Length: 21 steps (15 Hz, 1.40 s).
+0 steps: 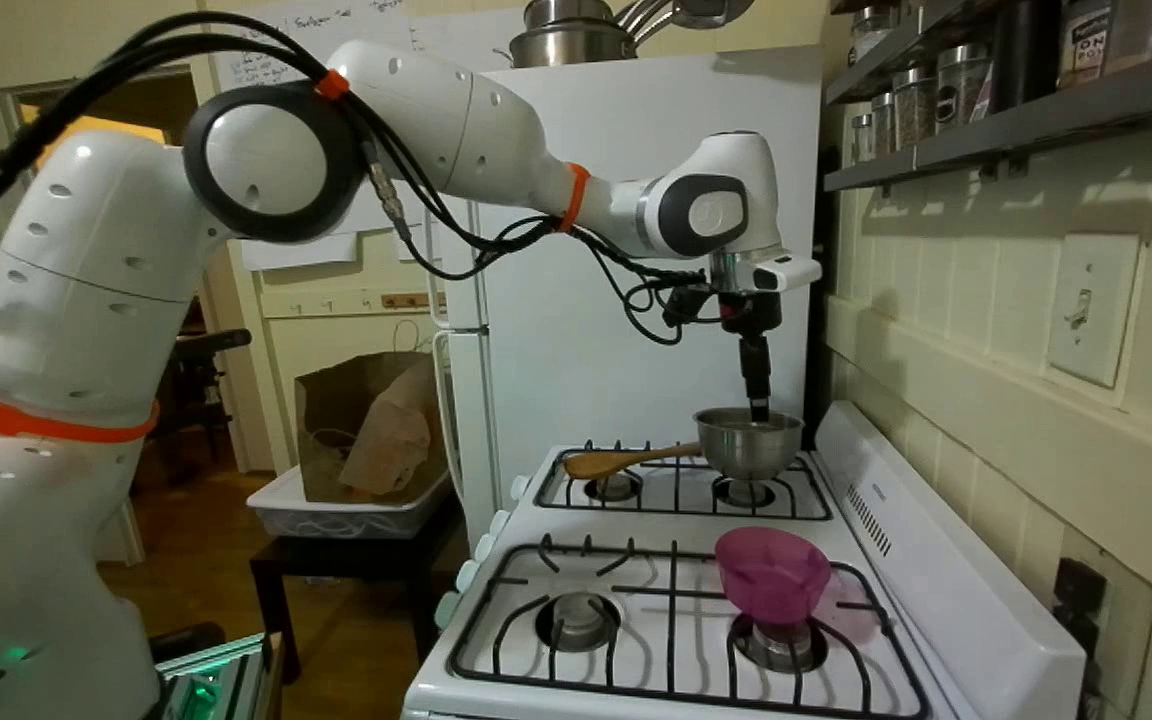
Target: Move the silver bowl to the front right plate.
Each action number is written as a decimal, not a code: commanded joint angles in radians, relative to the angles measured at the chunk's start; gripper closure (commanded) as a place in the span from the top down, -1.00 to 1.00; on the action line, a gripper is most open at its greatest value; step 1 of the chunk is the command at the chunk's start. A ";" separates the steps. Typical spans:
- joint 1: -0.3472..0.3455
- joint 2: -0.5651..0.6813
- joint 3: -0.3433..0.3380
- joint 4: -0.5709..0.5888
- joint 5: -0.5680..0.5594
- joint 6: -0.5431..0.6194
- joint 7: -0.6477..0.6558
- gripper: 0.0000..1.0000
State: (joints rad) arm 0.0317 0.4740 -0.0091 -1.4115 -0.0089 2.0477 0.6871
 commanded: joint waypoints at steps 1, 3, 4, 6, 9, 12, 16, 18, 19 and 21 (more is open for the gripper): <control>0.017 0.115 -0.008 0.121 0.020 0.055 -0.062 1.00; 0.016 0.156 0.000 0.155 0.040 0.086 -0.106 1.00; 0.014 0.174 0.006 0.169 0.052 0.098 -0.133 1.00; 0.011 0.205 0.021 0.198 0.082 0.102 -0.185 1.00; 0.012 0.244 0.031 0.238 0.113 0.084 -0.237 1.00; 0.014 0.271 0.038 0.266 0.131 0.070 -0.261 1.00; 0.013 0.298 0.044 0.291 0.148 0.059 -0.277 0.31; 0.013 0.305 0.045 0.295 0.154 0.051 -0.281 -0.03; 0.013 0.309 0.046 0.298 0.156 0.046 -0.282 -0.09; 0.014 0.314 0.046 0.299 0.156 0.041 -0.282 -0.18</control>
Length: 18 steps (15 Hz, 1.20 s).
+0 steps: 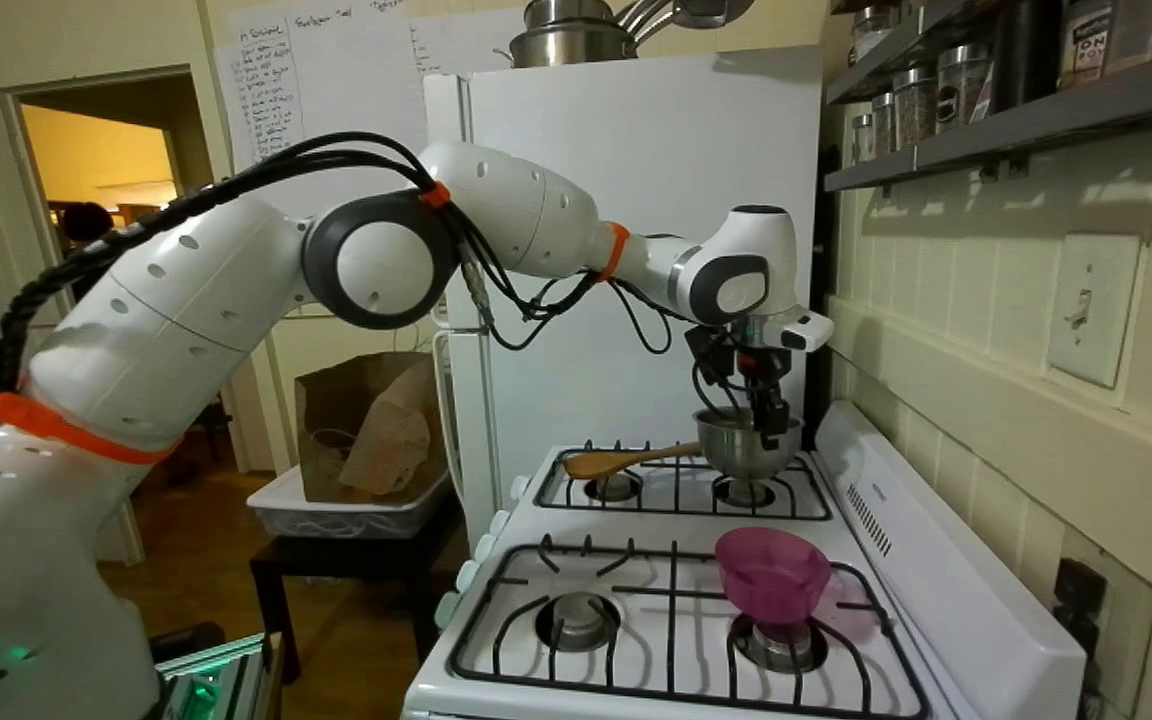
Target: Move the silver bowl to the front right plate.
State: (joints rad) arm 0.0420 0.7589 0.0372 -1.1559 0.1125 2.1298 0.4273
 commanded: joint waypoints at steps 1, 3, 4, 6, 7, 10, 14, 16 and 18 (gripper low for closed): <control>0.002 0.029 0.001 0.041 0.037 -0.045 -0.024 -0.18; 0.003 0.027 0.001 0.035 0.037 -0.050 -0.024 -0.04; 0.003 0.027 0.001 0.033 0.039 -0.052 -0.024 -0.04; 0.003 0.028 0.002 0.030 0.039 -0.055 -0.025 -0.57; 0.003 0.026 0.001 0.029 0.038 -0.059 -0.027 -0.73; 0.007 0.004 0.000 0.010 0.040 -0.072 -0.015 -1.00; 0.015 -0.109 0.024 -0.103 0.068 -0.053 -0.023 -0.96; 0.022 -0.185 0.040 -0.193 0.083 -0.024 -0.044 -0.96; 0.023 -0.264 0.062 -0.288 0.102 -0.032 -0.087 -0.96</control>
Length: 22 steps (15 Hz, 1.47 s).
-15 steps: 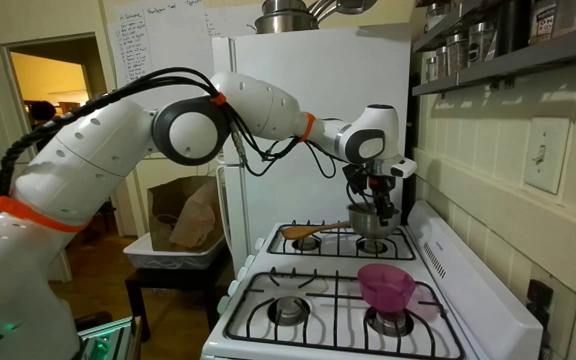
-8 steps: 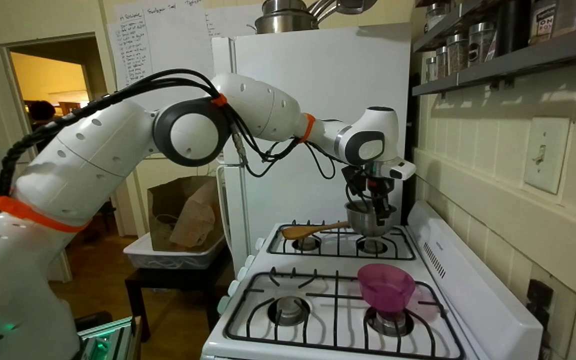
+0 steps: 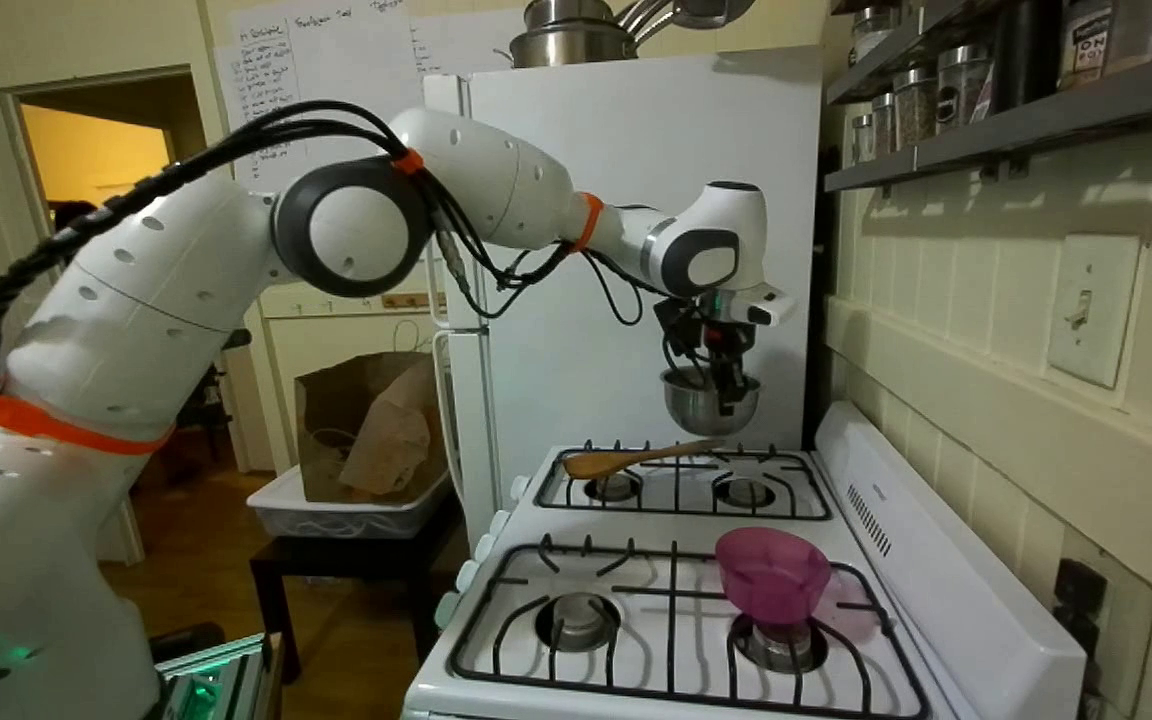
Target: Move the silver bowl to the front right plate.
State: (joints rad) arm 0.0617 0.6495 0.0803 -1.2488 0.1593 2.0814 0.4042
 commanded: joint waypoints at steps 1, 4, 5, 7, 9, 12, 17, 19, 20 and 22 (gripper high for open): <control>0.014 -0.186 0.018 -0.236 0.044 0.003 -0.074 -0.96; 0.033 -0.298 0.017 -0.383 0.038 -0.016 -0.057 -0.96; 0.045 -0.337 0.005 -0.435 0.019 -0.021 -0.026 -0.96; 0.052 -0.418 -0.002 -0.541 0.016 -0.017 0.012 -0.96; 0.054 -0.508 -0.008 -0.650 0.007 0.004 0.040 -0.96; 0.051 -0.644 -0.027 -0.807 -0.014 0.028 0.202 -0.96; 0.041 -0.535 -0.013 -0.683 0.000 -0.009 0.117 -0.84; 0.042 -0.518 -0.014 -0.674 0.000 -0.009 0.117 -0.84; 0.042 -0.514 -0.015 -0.672 0.000 -0.009 0.117 -0.84; 0.049 -0.533 -0.015 -0.695 0.013 0.005 0.196 -0.96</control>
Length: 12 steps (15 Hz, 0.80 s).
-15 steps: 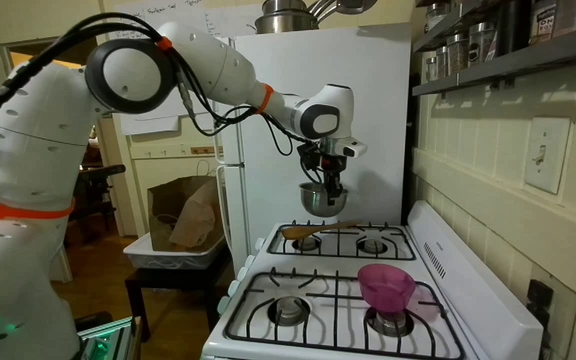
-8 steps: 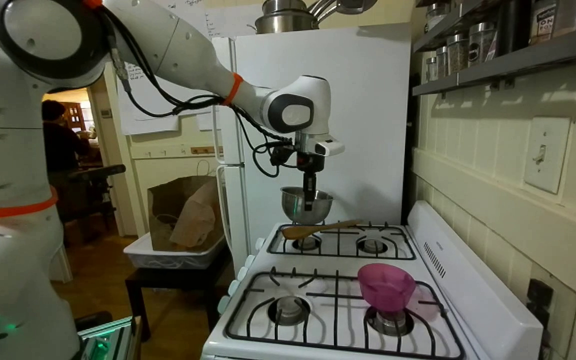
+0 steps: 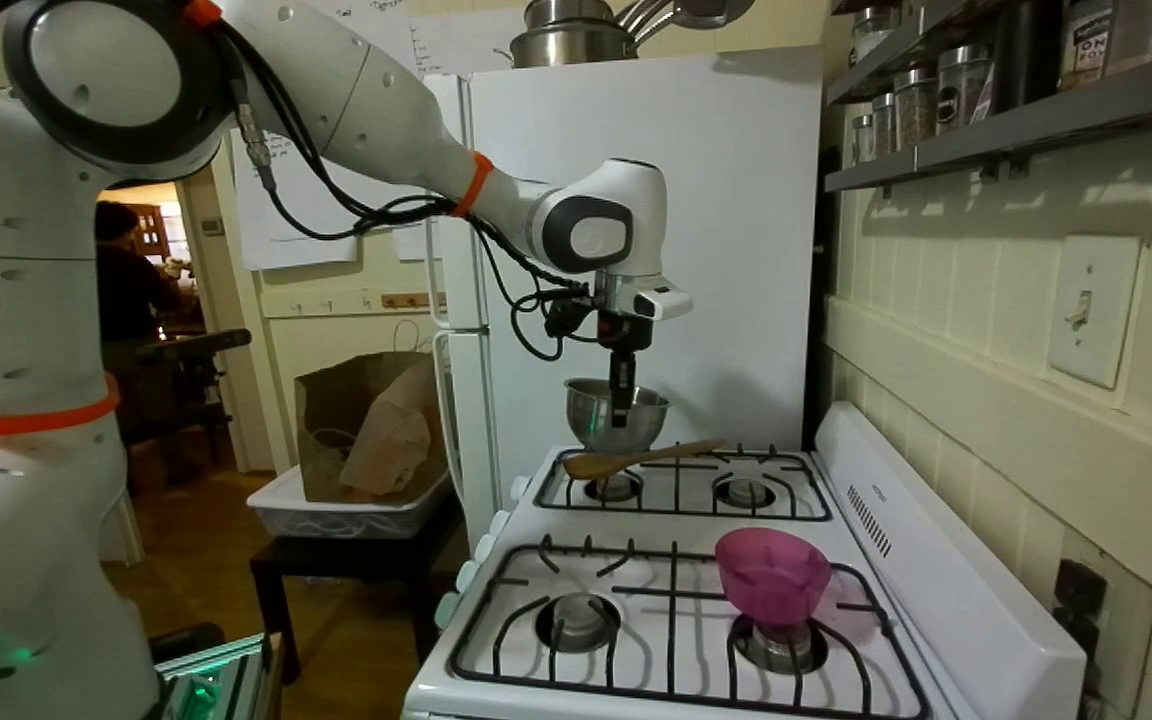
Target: Move the silver bowl to the front right plate.
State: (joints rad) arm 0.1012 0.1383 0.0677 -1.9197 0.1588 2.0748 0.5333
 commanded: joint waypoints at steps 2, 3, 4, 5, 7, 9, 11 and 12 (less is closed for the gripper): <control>0.020 -0.087 0.007 -0.135 0.022 0.076 0.117 -0.96; 0.024 -0.114 0.012 -0.189 0.029 0.111 0.145 -0.96; 0.031 -0.140 0.017 -0.257 0.031 0.170 0.194 -0.96; 0.036 -0.161 0.028 -0.305 0.051 0.210 0.217 -0.96; 0.044 -0.220 0.041 -0.420 0.017 0.314 0.355 -0.96; 0.037 -0.297 0.052 -0.539 0.011 0.396 0.446 -0.96; 0.022 -0.398 0.067 -0.654 -0.031 0.456 0.549 -0.96; 0.009 -0.452 0.078 -0.710 -0.056 0.473 0.605 -0.96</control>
State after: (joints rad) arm 0.1378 -0.1163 0.1163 -2.4334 0.1579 2.4732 0.9868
